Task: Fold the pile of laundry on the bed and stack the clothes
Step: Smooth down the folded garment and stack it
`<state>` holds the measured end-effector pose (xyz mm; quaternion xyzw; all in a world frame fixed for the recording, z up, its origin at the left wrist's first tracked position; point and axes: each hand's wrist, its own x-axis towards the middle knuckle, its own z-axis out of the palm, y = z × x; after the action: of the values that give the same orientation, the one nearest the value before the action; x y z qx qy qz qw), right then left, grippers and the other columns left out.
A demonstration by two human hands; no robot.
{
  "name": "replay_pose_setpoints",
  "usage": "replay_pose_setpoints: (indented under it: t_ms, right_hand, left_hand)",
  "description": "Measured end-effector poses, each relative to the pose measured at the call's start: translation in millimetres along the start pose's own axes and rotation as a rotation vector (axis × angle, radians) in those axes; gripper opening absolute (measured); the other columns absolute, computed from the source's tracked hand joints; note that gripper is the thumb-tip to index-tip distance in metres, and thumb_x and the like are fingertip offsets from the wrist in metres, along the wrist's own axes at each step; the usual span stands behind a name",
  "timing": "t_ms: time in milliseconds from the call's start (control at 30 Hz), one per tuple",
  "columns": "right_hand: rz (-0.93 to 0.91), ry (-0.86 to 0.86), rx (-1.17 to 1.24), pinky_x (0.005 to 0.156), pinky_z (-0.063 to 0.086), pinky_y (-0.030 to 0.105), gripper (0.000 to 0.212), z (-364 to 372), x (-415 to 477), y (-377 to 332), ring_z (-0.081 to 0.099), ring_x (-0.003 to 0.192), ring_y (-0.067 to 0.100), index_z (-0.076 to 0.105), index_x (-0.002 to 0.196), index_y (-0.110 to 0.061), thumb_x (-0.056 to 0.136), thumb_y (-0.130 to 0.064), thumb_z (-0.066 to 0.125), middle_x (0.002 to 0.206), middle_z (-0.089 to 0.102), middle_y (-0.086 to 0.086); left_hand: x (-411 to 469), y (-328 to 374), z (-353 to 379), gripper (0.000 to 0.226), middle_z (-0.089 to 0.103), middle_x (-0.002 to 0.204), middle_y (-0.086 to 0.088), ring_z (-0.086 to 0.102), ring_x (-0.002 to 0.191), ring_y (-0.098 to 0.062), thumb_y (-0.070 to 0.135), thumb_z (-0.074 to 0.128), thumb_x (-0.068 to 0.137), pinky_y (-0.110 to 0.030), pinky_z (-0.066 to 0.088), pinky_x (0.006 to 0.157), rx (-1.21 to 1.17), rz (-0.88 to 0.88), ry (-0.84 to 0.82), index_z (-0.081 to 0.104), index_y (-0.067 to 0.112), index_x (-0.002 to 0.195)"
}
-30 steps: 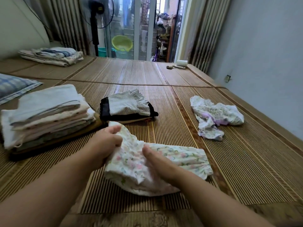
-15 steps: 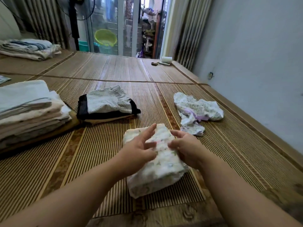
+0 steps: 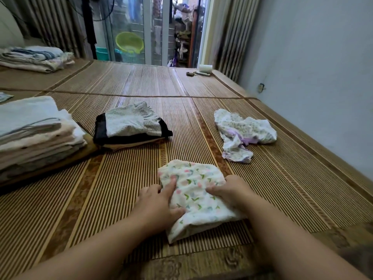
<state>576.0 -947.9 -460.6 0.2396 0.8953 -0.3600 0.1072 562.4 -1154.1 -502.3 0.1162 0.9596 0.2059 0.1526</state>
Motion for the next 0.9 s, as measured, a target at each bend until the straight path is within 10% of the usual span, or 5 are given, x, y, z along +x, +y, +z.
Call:
replay_pose_setpoints:
  t_ms: [167, 300, 500, 633, 900]
  right_hand:
    - [0.067, -0.130, 0.312, 0.056, 0.056, 0.024, 0.015, -1, -8, -9, 0.066, 0.065, 0.014, 0.061, 0.091, -0.006, 0.081, -0.009, 0.073, 0.086, 0.067, 0.006]
    - [0.060, -0.086, 0.235, 0.084, 0.056, 0.043, 0.059, 4, -2, -5, 0.064, 0.093, 0.027, 0.041, 0.116, -0.011, 0.075, -0.025, 0.081, 0.108, 0.058, 0.008]
    - [-0.257, -0.229, 0.040, 0.090, 0.048, 0.030, 0.072, 1, -8, -4, 0.053, 0.116, 0.019, 0.015, 0.148, -0.051, 0.095, -0.026, 0.057, 0.152, 0.035, 0.002]
    - [-0.212, -0.419, 0.095, 0.088, 0.055, 0.027, 0.049, -10, -10, -2, 0.060, 0.113, 0.024, 0.052, 0.125, -0.049, 0.092, -0.015, 0.061, 0.132, 0.051, -0.005]
    - [-0.310, -0.478, -0.008, 0.084, 0.056, 0.026, 0.097, -1, 17, -68, 0.057, 0.102, 0.014, 0.013, 0.151, -0.033, 0.079, 0.002, 0.068, 0.154, 0.030, 0.000]
  left_hand:
    - [-6, 7, -15, 0.087, 0.047, 0.132, -0.008, 0.061, 0.101, -0.026, 0.018, 0.070, 0.084, -0.041, 0.058, 0.081, -0.775, -0.162, -0.049, 0.017, 0.040, 0.150]
    - [-9, 6, -26, 0.078, 0.053, 0.121, -0.017, 0.063, 0.099, -0.036, -0.002, 0.060, 0.087, -0.052, 0.056, 0.084, -1.357, -0.331, -0.148, 0.026, 0.035, 0.147]
    - [-22, 3, -20, 0.092, 0.030, 0.152, -0.013, 0.060, 0.107, -0.028, -0.001, 0.065, 0.083, -0.042, 0.057, 0.086, -1.153, -0.102, -0.320, 0.018, 0.041, 0.151]
    - [-19, 0, -9, 0.087, 0.036, 0.150, -0.006, 0.058, 0.102, -0.012, 0.000, 0.067, 0.082, -0.021, 0.055, 0.073, -0.951, -0.109, -0.178, 0.025, 0.033, 0.151]
    - [14, -43, -59, 0.097, 0.041, 0.135, 0.002, 0.055, 0.087, -0.006, -0.001, 0.064, 0.080, -0.008, 0.047, 0.056, -0.643, -0.079, -0.003, 0.009, 0.030, 0.154]
